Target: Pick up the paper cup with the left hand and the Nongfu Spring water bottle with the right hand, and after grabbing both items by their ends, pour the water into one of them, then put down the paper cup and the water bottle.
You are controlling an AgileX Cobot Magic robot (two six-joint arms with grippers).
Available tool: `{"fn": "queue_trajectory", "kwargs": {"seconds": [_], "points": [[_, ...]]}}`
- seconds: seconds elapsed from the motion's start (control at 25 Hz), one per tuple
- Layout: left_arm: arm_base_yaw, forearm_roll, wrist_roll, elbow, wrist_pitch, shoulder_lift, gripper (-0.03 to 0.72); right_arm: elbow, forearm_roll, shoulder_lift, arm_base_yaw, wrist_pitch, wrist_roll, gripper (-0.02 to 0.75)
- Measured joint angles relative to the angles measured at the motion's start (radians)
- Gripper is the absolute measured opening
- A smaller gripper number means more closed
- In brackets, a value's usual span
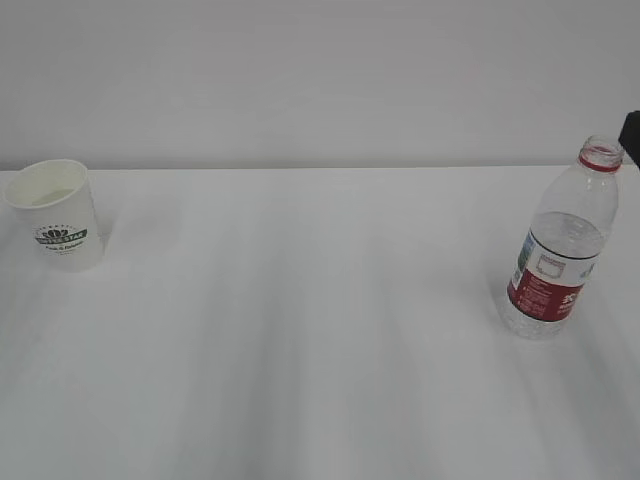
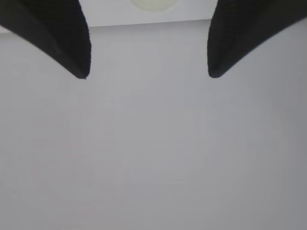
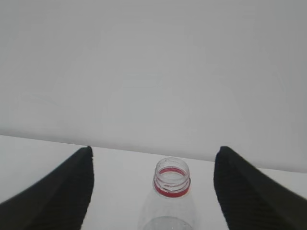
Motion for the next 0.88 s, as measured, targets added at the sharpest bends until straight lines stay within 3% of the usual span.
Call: {"fn": "queue_trajectory", "kwargs": {"seconds": [0.56,0.88], "points": [[0.000,0.004,0.000,0.000,0.182,-0.299,0.517,0.000,0.002,-0.262,0.000,0.100,-0.118,0.587],[0.000,0.029,0.000,0.000,0.347,-0.490,0.515,0.000,0.148,-0.435,0.000,0.243,-0.359,0.587]]}}
